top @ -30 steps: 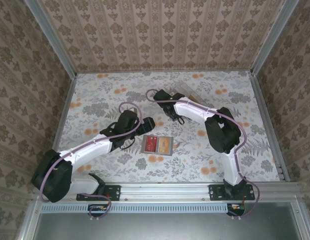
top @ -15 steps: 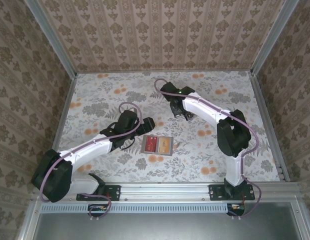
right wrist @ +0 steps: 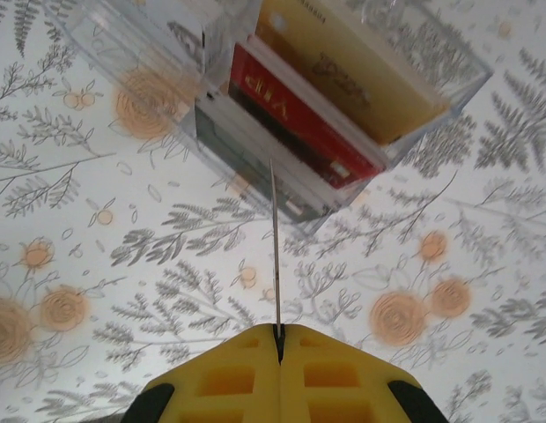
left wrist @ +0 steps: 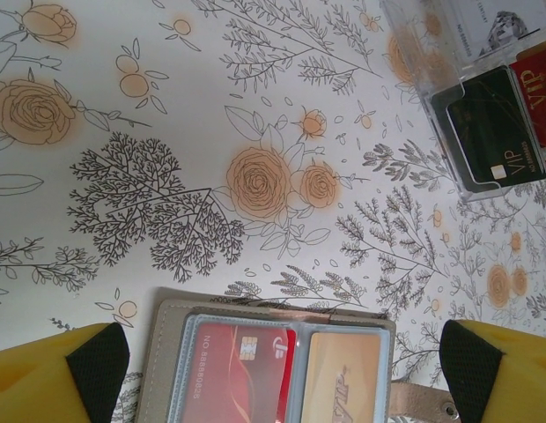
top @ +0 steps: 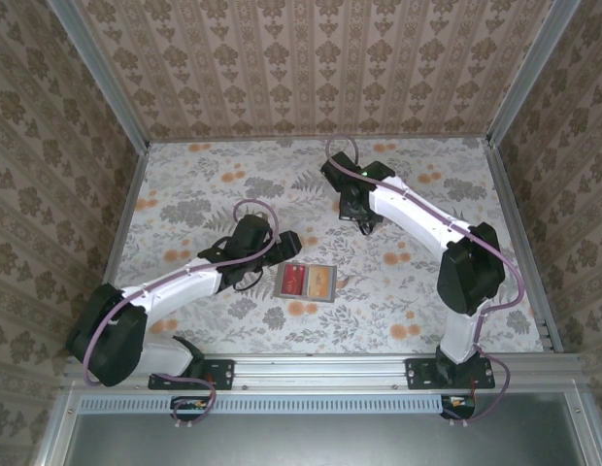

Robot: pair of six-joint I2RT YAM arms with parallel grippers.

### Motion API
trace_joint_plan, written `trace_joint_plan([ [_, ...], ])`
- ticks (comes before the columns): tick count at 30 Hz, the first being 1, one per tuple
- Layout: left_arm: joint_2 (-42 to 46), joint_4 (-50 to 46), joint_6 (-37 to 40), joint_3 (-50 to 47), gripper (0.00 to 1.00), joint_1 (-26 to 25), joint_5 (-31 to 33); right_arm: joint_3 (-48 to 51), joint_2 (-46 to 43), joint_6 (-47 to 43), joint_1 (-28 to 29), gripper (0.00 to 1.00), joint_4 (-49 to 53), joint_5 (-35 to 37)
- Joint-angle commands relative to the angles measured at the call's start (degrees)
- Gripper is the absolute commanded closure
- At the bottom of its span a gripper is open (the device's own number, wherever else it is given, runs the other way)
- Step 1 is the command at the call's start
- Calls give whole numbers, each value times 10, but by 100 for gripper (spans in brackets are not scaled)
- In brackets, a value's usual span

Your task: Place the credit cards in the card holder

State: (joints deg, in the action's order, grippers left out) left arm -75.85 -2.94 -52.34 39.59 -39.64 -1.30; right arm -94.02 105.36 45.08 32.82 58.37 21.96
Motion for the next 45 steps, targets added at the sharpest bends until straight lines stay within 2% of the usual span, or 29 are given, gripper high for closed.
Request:
trace_joint_plan([
  [1,-4,-17,-1,16,6,5,-4,23,-40,67,0,100,2,-52],
  [4,-6,-28,3,19,6,5,-1,51,-66,54,0,100,-30,-99],
  [7,-7,-47,11,19,6,8,-1,132,-119,15,5,100,-134,-183],
  [10,-4,-65,19,13,7,11,-5,249,-194,19,11,100,-254,-238],
  [13,2,-70,23,-3,8,19,-17,341,-252,33,18,100,-337,-259],
  [16,4,-69,26,-23,10,29,-36,384,-279,43,26,100,-362,-281],
  [19,3,-62,28,-35,11,35,-52,412,-279,53,48,100,-375,-278],
  [25,-5,-60,40,-38,14,37,-71,453,-282,70,82,100,-377,-227],
  [42,-63,-20,40,-40,24,36,-112,507,-261,79,82,100,-441,-232],
  [45,-73,-15,40,-40,26,36,-116,510,-231,83,82,100,-448,-239],
])
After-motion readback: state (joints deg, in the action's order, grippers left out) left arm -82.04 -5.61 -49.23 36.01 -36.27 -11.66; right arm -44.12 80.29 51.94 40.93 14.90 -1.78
